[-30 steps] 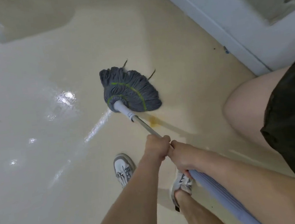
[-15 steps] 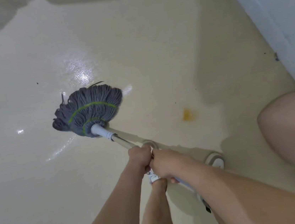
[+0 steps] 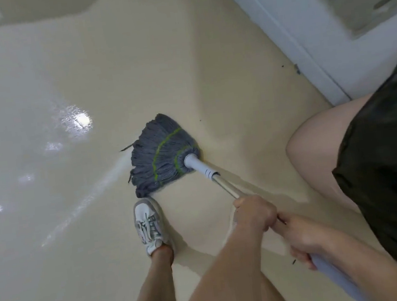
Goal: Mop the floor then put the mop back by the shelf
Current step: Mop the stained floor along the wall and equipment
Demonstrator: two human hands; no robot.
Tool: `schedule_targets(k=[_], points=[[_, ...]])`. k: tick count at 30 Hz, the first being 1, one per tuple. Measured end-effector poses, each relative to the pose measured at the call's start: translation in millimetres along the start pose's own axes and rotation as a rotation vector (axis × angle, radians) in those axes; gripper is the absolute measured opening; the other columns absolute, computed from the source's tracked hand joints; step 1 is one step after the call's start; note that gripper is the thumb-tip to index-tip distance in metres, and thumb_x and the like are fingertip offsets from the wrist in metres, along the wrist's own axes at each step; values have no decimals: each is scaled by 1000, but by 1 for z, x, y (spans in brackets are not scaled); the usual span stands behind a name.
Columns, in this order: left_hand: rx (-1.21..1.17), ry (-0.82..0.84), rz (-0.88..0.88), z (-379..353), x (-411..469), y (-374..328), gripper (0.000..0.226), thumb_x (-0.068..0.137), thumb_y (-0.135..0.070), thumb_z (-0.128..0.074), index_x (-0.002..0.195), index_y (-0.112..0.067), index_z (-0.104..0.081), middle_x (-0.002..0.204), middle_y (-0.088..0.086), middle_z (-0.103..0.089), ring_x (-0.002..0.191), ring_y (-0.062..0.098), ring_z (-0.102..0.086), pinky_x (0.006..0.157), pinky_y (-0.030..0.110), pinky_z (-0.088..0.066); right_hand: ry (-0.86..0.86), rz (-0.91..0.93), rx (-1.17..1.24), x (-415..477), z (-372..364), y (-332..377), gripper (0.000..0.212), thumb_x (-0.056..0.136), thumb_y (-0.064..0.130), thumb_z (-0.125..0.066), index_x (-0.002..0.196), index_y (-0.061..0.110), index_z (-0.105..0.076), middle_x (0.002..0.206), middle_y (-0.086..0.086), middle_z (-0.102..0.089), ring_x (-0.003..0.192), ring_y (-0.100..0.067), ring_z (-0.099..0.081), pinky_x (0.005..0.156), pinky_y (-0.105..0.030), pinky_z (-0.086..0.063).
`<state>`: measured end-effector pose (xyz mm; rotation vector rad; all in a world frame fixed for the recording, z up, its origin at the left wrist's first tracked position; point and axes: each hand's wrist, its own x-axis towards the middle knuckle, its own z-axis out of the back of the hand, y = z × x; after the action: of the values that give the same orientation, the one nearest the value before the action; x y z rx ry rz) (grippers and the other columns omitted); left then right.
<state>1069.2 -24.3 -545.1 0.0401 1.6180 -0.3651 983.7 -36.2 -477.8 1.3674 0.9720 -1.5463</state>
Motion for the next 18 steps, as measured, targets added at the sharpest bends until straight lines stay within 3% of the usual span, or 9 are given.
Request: schedule_targets(k=[4,7,9,10,12,14,16,18], points=[[175,50,-151,-62,-5,-40,31,99,-9,-37,119,-3,-60,127,21,-61,120,33,-55,61,30,-30,-35,-82,255,0,29,-69,34,104,37,-29,115,11,-48,38,-9,-42,27,-18,-38,35,-19,-33],[31,-19,-155,-92,11,-66,44,101,-15,-34,141,5,-35,134,25,-54,125,36,-53,57,22,-29,-32,-115,568,10,44,-91,30,104,34,-32,109,12,-50,40,-7,-37,28,-17,-33,36,-19,-31],[55,-97,-146,-98,11,-79,54,99,-18,-38,146,3,-25,138,25,-51,126,37,-51,74,26,-42,-16,-111,738,16,53,-93,27,103,29,-32,96,11,-51,42,-7,-38,29,-16,-33,36,-20,-32],[69,-99,-153,-98,15,-83,51,97,-17,-40,142,4,-29,136,25,-52,125,38,-51,86,31,-43,-22,-91,791,20,59,-92,27,103,26,-32,89,11,-49,43,-7,-38,29,-16,-33,35,-20,-33],[81,-157,-213,-95,17,-90,34,92,-15,-43,122,1,-46,128,24,-57,119,39,-53,94,36,-43,-25,-70,858,26,70,-87,28,103,23,-31,82,11,-46,43,-7,-38,28,-16,-33,35,-20,-32],[74,-190,-257,-87,22,-98,12,89,-15,-46,93,-5,-51,115,23,-63,111,39,-57,86,36,-44,-42,-37,886,29,82,-75,30,103,22,-29,81,8,-45,41,-7,-37,27,-16,-33,34,-20,-32],[39,-211,-288,-77,30,-109,17,85,-12,-49,69,-12,-44,87,17,-64,101,41,-59,72,33,-41,-63,-10,900,36,94,-63,34,103,23,-27,79,6,-44,39,-7,-35,25,-16,-32,32,-18,-30],[-43,-210,-305,-62,34,-125,28,82,-7,-48,58,-16,-38,62,6,-48,85,46,-54,67,31,-35,-93,8,913,42,108,-43,34,104,24,-27,82,5,-45,40,-8,-35,23,-16,-31,32,-17,-30]])
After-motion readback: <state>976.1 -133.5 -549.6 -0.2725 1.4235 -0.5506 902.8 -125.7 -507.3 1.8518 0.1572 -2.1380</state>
